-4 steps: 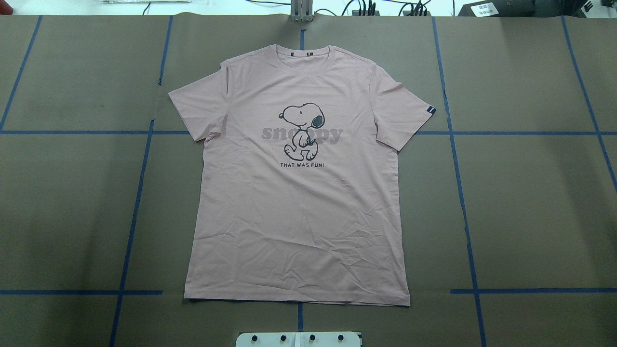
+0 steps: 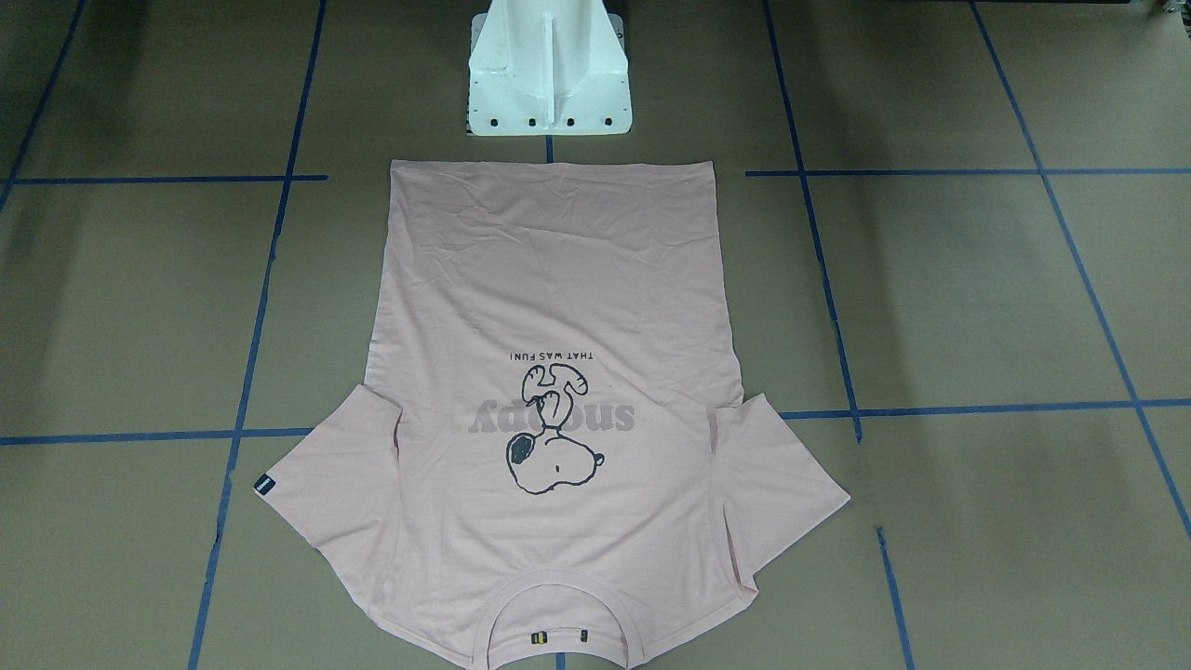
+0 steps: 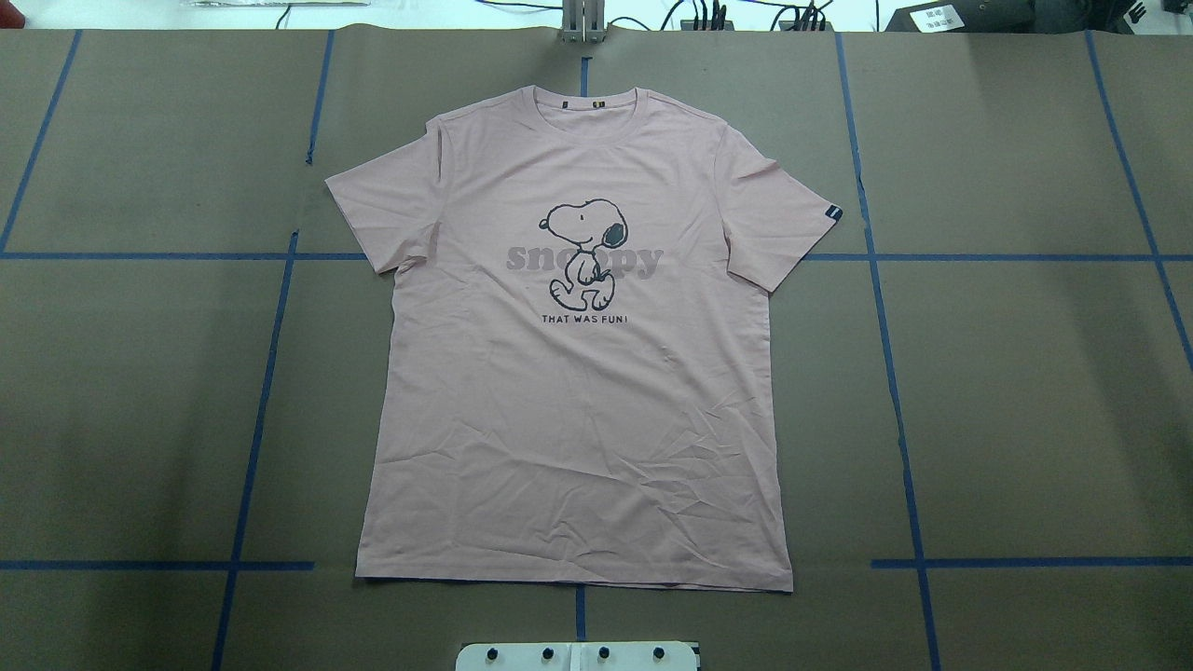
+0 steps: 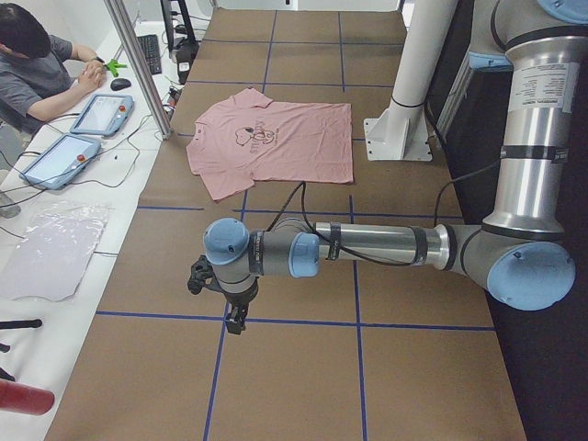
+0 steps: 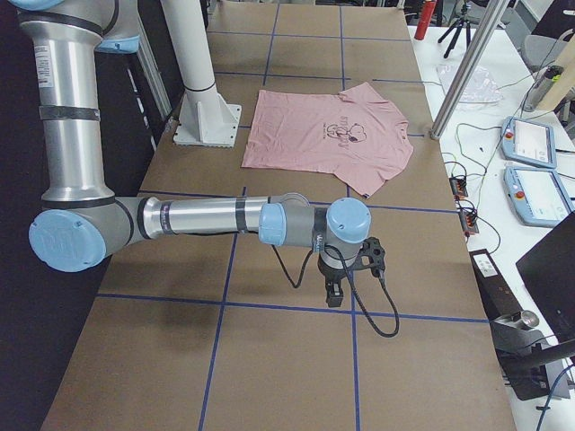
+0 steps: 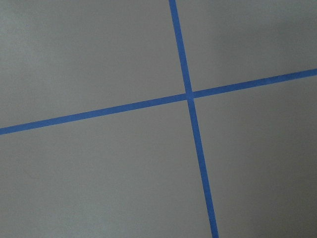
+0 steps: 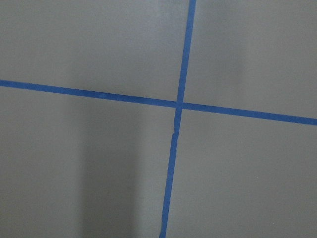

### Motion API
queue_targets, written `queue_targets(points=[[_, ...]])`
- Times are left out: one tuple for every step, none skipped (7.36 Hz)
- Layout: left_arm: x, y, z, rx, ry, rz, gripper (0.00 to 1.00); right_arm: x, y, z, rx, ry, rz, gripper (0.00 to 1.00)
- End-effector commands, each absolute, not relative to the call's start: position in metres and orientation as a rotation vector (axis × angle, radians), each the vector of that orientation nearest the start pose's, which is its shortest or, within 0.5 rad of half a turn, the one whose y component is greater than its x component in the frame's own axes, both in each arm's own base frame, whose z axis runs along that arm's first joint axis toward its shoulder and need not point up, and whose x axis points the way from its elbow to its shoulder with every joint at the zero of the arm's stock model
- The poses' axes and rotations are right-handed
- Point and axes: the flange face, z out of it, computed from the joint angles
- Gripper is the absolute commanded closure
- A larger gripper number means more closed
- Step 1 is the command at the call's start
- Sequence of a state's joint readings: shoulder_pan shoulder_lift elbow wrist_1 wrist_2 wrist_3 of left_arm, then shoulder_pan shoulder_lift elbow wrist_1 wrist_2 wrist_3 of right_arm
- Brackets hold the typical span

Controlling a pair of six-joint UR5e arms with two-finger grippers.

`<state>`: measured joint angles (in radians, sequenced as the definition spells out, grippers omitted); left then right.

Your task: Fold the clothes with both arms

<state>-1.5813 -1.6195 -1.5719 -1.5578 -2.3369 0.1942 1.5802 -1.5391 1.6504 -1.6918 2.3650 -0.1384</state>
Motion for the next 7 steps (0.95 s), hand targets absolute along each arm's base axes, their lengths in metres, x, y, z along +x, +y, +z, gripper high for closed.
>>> queue_targets(points=[[-0.069,-0.558,0.566,0.238,0.747,0.236,0.00,0.062,-0.518,0.573,0.124,-0.787,-0.160,0.00],[-0.067,-0.566,0.529,0.318,0.739,0.276,0.00,0.050,-0.524,0.570,0.137,-0.790,-0.191,0.00],[-0.062,-0.571,0.517,0.421,0.725,0.325,0.00,0.041,-0.531,0.569,0.194,-0.803,-0.225,0.00],[-0.060,-0.571,0.510,0.499,0.719,0.351,0.00,0.014,-0.538,0.564,0.220,-0.833,-0.254,0.00],[-0.039,-0.573,0.509,0.474,0.749,0.331,0.00,-0.016,-0.554,0.564,0.270,-0.844,-0.279,0.00],[-0.018,-0.578,0.484,0.509,0.761,0.352,0.00,-0.059,-0.570,0.557,0.279,-0.877,-0.262,0.00],[-0.008,-0.592,0.461,0.578,0.763,0.377,0.00,-0.106,-0.590,0.539,0.241,-0.916,-0.202,0.00]])
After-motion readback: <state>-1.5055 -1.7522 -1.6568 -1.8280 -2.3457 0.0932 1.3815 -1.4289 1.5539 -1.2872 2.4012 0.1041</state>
